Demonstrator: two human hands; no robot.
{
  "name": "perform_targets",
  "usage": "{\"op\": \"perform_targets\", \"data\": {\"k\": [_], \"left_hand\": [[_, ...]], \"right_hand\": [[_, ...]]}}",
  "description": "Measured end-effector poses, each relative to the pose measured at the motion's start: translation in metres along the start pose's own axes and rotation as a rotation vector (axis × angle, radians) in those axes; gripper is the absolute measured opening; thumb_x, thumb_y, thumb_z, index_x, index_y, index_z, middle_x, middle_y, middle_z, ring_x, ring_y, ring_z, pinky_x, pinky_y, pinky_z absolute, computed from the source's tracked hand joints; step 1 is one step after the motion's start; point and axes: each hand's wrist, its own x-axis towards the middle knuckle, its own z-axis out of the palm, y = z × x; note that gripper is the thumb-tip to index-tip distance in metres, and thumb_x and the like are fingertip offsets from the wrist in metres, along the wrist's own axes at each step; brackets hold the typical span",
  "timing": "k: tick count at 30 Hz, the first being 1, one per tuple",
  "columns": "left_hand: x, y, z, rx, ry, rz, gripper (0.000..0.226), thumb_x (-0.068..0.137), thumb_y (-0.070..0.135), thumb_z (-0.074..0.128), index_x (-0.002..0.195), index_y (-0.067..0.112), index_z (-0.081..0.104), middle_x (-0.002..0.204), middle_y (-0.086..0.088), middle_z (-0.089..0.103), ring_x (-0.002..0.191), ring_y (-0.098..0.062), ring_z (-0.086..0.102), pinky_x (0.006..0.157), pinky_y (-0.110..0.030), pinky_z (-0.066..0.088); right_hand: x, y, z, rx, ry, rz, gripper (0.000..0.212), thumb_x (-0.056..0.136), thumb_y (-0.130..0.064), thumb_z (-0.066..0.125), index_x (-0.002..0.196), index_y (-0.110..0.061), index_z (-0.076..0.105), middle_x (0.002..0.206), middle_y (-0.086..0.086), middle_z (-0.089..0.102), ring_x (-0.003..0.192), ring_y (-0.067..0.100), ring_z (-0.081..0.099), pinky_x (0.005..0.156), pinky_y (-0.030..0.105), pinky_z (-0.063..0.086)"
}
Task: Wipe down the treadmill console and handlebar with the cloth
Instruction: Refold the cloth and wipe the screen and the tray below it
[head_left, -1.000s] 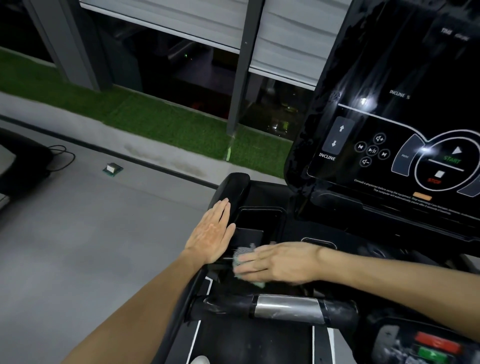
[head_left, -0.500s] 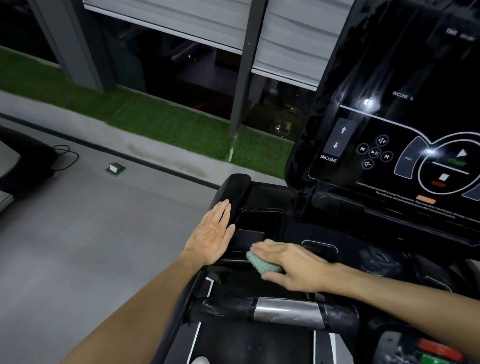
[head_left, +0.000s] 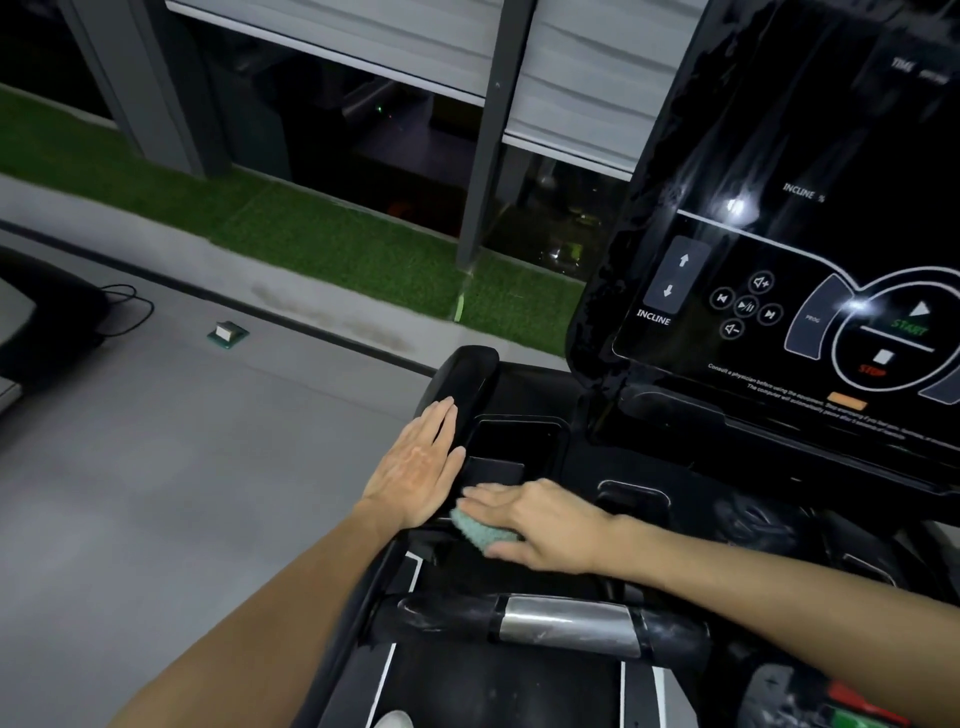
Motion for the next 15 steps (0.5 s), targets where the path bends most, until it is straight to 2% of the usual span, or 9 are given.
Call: {"op": "perform_targets", "data": {"k": [3, 8, 11, 13, 15], "left_hand": [[-0.001, -0.002, 0.000, -0.005, -0.005, 0.009, 0.080, 0.092, 0.052, -0.002, 0.156, 0.006, 0.011, 0.165, -0.005, 0.006, 0.152, -0.013, 0.003, 0.119, -0.020, -0.005], [-0.002, 0.000, -0.001, 0.000, 0.011, 0.008, 0.079, 0.092, 0.051, -0.001, 0.156, 0.007, 0.013, 0.165, -0.005, 0.008, 0.151, -0.013, 0.004, 0.117, -0.018, -0.008], [-0.002, 0.000, 0.000, 0.008, 0.017, 0.007, 0.079, 0.092, 0.052, -0.001, 0.156, 0.007, 0.012, 0.165, -0.004, 0.009, 0.152, -0.014, 0.004, 0.118, -0.019, -0.006], [-0.002, 0.000, 0.000, 0.018, 0.022, 0.003, 0.080, 0.092, 0.052, -0.001, 0.156, 0.007, 0.013, 0.165, -0.004, 0.009, 0.152, -0.014, 0.004, 0.117, -0.019, -0.007], [-0.001, 0.000, 0.000, 0.015, 0.019, 0.005, 0.080, 0.092, 0.052, 0.001, 0.156, 0.006, 0.014, 0.165, -0.005, 0.010, 0.152, -0.015, 0.006, 0.117, -0.019, -0.007]], "right_hand": [[0.015, -0.006, 0.006, -0.028, 0.010, 0.013, 0.060, 0.096, -0.031, 0.055, 0.149, -0.015, 0.032, 0.154, 0.005, 0.033, 0.142, 0.020, 0.031, 0.105, 0.048, 0.041], [-0.045, 0.025, -0.006, 0.047, 0.028, 0.019, 0.055, 0.096, -0.033, 0.053, 0.146, -0.015, 0.039, 0.152, 0.002, 0.038, 0.140, 0.014, 0.033, 0.115, 0.034, 0.031], [-0.081, 0.049, -0.014, -0.069, 0.034, 0.010, 0.052, 0.098, -0.039, 0.037, 0.145, -0.016, 0.041, 0.151, -0.002, 0.039, 0.142, 0.012, 0.030, 0.117, 0.029, 0.022], [-0.085, 0.055, -0.019, -0.122, 0.061, 0.036, 0.055, 0.100, -0.043, 0.025, 0.146, -0.016, 0.039, 0.152, -0.003, 0.038, 0.143, 0.011, 0.026, 0.117, 0.032, 0.024], [-0.074, 0.057, -0.018, -0.140, 0.098, 0.082, 0.051, 0.103, -0.036, 0.024, 0.147, -0.014, 0.036, 0.153, 0.001, 0.036, 0.144, 0.014, 0.024, 0.118, 0.030, 0.020]]}}
